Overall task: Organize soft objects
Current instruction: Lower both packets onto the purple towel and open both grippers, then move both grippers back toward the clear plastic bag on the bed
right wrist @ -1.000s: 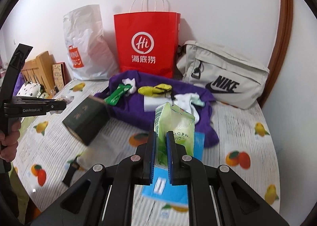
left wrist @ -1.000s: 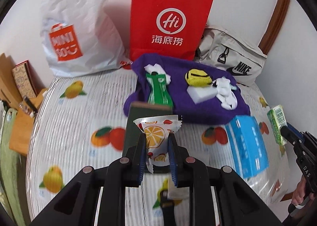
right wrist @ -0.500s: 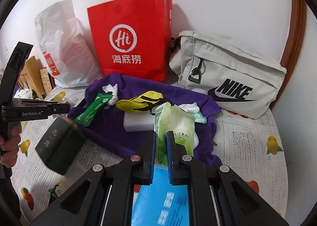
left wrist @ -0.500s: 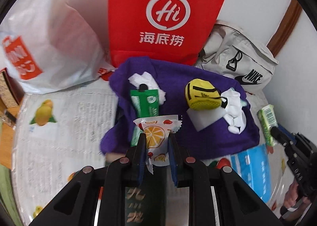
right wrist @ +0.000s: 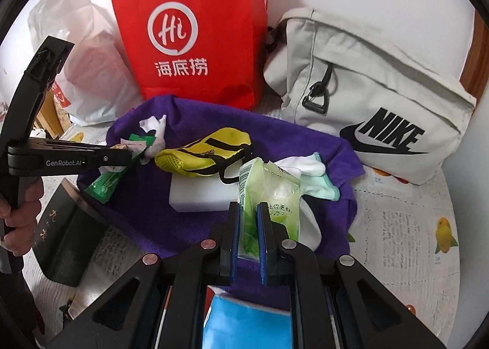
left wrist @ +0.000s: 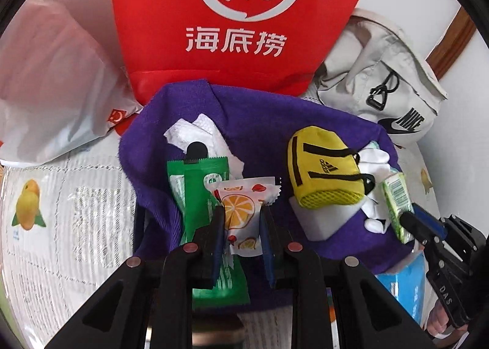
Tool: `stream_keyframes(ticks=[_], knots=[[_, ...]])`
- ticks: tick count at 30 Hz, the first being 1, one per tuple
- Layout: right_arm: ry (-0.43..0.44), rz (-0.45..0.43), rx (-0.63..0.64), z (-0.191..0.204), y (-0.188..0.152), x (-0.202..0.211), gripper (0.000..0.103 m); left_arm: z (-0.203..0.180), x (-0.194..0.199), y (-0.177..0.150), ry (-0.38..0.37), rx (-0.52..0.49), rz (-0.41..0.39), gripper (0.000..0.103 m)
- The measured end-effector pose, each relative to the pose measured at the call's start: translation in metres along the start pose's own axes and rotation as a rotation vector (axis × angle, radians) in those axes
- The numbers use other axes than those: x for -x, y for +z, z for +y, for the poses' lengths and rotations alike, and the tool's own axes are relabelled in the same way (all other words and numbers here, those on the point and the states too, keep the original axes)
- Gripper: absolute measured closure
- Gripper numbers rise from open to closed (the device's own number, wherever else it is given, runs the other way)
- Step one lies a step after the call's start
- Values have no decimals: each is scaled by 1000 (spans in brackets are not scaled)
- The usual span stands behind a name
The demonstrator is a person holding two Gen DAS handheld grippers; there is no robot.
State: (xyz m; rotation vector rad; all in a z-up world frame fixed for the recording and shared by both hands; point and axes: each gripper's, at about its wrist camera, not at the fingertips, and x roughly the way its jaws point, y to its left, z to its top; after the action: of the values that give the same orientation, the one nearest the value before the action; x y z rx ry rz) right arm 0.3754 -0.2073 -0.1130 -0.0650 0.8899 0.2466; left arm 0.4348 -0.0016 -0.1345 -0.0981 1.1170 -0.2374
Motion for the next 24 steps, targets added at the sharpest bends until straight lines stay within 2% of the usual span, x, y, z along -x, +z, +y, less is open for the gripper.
stream_keyframes(ticks=[7,10,13,15,16,17,24], knots=[[35,55,0,1,6,-19,89,-4,-20,7,1,-6,34,77],[47,57,-10,-2,7,-22,87,-5,-23,10,0,-4,33,70],[60,73,-23,-5,9,-27,77,-4,-25,13,-14,12,43,56],[76,76,-27,-5,9,-28,65,-5,-24,15,-20,13,44,53],[82,73,-27,-5,8,-27,53,-5,-23,15,-10,13,48,48],[83,68,-25,-5,8,-25,47,-5,-22,15,1,13,50,46],[71,23,-50,-5,5,-2,47,-1,8,4,7,7,19,46]])
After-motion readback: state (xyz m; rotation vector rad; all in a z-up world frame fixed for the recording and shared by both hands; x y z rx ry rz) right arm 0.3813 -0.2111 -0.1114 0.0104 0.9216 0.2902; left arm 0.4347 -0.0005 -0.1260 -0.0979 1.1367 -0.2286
